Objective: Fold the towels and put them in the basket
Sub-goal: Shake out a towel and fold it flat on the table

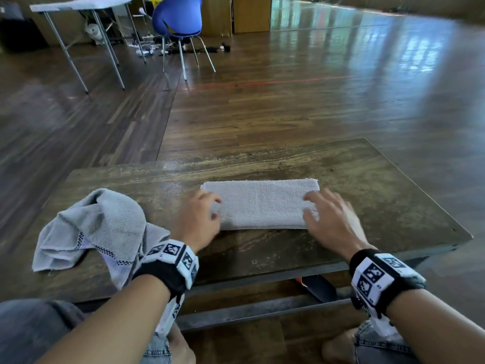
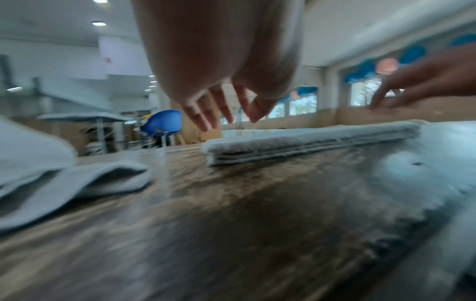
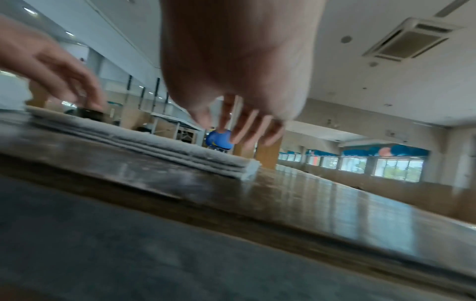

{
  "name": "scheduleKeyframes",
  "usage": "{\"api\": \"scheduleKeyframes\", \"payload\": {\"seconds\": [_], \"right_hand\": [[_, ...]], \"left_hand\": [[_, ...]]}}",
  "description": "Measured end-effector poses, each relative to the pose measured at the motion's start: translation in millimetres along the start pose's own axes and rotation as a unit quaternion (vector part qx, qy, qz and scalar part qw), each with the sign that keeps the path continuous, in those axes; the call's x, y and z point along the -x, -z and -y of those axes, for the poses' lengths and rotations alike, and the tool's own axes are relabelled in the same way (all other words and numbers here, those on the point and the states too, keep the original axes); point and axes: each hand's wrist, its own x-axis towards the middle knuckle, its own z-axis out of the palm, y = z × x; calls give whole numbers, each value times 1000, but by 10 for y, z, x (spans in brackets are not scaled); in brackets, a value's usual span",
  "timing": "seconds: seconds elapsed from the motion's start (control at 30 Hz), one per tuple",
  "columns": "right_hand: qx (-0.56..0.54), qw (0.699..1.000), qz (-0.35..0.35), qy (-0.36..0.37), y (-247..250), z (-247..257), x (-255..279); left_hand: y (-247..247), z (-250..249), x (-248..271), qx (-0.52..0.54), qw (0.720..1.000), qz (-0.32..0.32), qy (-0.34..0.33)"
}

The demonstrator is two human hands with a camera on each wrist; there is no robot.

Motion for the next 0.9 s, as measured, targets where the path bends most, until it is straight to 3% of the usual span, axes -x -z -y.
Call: {"api": "scheduleKeyframes", "payload": {"seconds": [0.07,0.13,0.23,0.37,0.43,0.5,0.7,0.9], "right_hand": [[6,993,79,83,-88,151,33],[12,990,106,88,-198,242,80],[8,995,82,54,-285,306,127],[3,998,30,60,-261,438,109],[-31,996,13,80,-274,517,75],[-39,993,38,108,-323,599,6],[-8,985,144,99,-613,637,-111],[5,986,145,86,-695,540,-63]], "left_hand": [[-102,-121,12,-13,995,68,-76],[-218,-210,39,-52,988,101,-100],[-313,-268,83,-86,990,75,-79],[-356,-304,90,-58,991,34,-116],[-393,-336,61,-39,993,11,-113],[-463,-401,8,-56,994,13,-98],[-783,-396,-74,-84,986,144,-16],[-858,-271,-87,-96,987,123,-29]]}}
